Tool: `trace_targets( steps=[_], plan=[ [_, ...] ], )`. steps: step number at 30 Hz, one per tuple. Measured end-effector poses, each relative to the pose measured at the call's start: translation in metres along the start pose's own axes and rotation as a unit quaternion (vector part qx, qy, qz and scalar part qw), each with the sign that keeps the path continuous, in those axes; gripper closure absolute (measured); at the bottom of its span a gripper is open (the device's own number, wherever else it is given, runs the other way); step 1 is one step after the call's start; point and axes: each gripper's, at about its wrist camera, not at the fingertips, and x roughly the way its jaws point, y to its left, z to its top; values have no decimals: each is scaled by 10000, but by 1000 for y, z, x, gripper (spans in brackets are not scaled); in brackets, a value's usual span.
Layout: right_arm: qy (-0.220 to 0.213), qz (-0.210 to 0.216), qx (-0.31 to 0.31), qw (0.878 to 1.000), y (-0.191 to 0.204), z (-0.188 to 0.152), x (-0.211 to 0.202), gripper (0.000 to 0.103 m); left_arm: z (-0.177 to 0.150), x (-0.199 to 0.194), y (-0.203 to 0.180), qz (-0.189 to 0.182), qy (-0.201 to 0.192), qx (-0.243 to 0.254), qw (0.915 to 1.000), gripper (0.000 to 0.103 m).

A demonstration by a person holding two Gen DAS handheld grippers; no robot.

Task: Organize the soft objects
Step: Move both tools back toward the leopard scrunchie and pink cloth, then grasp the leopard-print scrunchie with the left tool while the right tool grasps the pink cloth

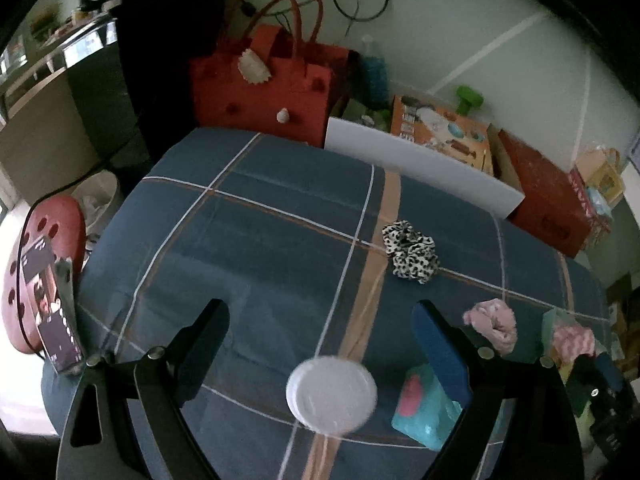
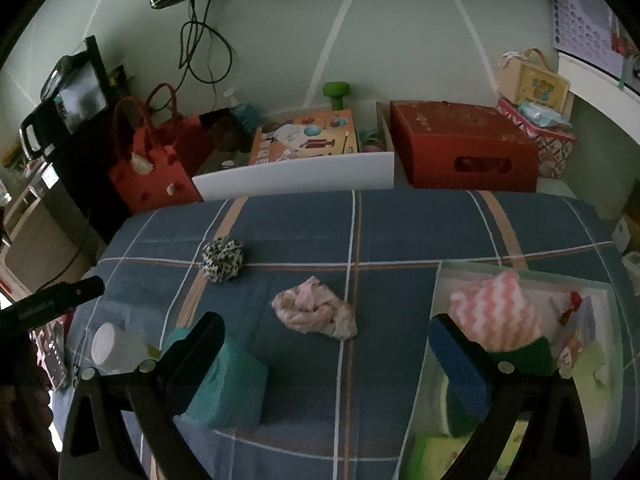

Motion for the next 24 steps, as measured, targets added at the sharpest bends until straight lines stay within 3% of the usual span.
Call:
trace_targets(
  steps=[6,9,11,14,21,24],
  plan=[
    [467,6,-76,9989,0,23,28,0,23,25,-18,-175,460,290,9984,10],
    [779,165,-161,9967,4,32,48,0,33,44,-35,-443,904,421,9940,10],
    [1026,261,-178,9942,6,34,64,0,38,59,-50,-407,1183,549,9906,10],
    [1382,251,-112,9900,4,31,88,0,42,78,-61,-517,1479,403,9868,10],
    [1843,307,49,9824,-6,22,129,0,50,119,-87,-269,1821,557,9813,10],
    [1955,318,10,9802,-4,20,140,0,47,136,-96,-149,1977,646,9780,16]
  ],
)
